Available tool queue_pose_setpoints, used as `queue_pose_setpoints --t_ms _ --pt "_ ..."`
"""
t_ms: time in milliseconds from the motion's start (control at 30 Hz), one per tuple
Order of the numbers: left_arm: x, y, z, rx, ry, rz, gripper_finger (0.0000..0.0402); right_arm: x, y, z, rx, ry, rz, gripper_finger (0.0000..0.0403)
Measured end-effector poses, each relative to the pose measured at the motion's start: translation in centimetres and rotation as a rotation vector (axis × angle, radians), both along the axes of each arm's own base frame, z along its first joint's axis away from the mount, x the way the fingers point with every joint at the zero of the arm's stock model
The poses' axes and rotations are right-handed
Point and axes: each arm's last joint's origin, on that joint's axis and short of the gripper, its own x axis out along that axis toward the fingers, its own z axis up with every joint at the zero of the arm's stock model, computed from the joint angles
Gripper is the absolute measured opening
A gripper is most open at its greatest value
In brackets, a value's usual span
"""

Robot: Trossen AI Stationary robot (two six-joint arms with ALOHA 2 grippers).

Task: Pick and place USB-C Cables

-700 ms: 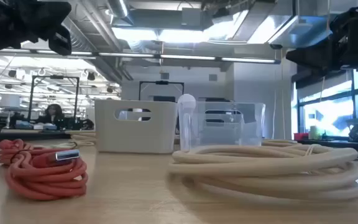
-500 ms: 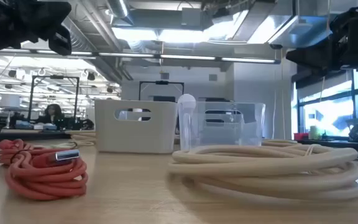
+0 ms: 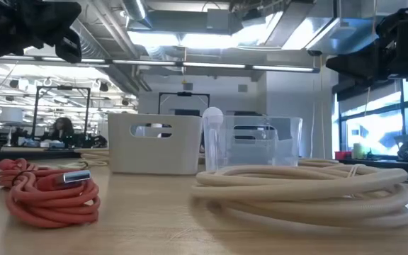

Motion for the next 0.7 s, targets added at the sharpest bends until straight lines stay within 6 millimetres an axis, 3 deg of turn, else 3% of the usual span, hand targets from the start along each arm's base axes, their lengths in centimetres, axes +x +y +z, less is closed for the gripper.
queue_pose_setpoints --t_ms 700 --pt "0.00 0.00 -0.02 0.000 0.001 0.000 0.0006 -0.02 0.00 0.18 0.000 -0.019 -0.001 0.0045"
